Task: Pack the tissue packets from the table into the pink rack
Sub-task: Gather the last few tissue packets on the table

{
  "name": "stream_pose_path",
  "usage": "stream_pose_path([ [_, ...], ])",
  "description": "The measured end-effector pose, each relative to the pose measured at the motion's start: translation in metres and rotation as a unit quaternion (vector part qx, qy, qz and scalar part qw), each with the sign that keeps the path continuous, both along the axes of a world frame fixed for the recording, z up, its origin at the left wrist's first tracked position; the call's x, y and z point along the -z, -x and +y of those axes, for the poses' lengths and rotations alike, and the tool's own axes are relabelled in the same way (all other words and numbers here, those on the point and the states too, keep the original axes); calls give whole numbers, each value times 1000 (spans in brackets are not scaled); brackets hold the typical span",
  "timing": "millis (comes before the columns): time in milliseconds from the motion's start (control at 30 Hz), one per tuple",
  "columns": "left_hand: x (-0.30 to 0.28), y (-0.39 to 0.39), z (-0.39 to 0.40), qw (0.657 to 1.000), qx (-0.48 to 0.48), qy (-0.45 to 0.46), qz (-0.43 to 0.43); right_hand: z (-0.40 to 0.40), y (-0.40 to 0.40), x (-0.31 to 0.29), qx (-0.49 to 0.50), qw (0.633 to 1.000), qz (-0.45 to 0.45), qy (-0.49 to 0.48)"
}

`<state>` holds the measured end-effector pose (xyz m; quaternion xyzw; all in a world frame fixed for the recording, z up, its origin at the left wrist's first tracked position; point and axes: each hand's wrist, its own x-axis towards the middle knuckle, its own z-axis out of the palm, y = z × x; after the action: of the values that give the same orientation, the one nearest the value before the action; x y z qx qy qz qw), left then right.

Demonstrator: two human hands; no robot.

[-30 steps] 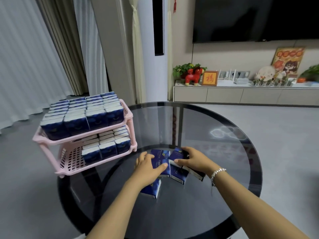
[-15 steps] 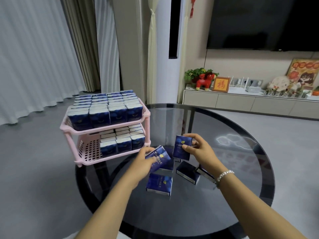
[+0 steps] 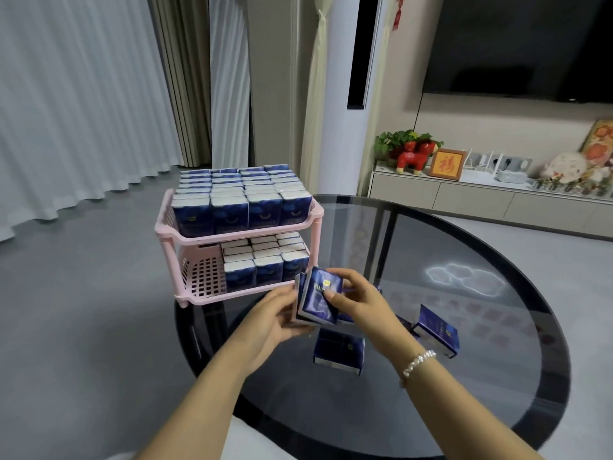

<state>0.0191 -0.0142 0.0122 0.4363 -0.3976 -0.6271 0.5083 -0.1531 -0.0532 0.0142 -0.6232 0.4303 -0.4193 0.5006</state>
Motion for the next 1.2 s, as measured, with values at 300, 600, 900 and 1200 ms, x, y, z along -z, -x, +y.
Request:
stream_pose_path([
  [300,21,-6,-11,988,-70,-19,-136,0,10,-5,-37,964,258,54],
  [600,37,-16,-11,977,-54,-13,-207,31,22,3,-48,830,555,14],
  [900,32,-18,-6,979,-95,11,-182,35,26,11,-14,953,303,-11],
  [1200,25,-15,2,975,-40,51,-210,28,7,-2,9,992,105,64],
])
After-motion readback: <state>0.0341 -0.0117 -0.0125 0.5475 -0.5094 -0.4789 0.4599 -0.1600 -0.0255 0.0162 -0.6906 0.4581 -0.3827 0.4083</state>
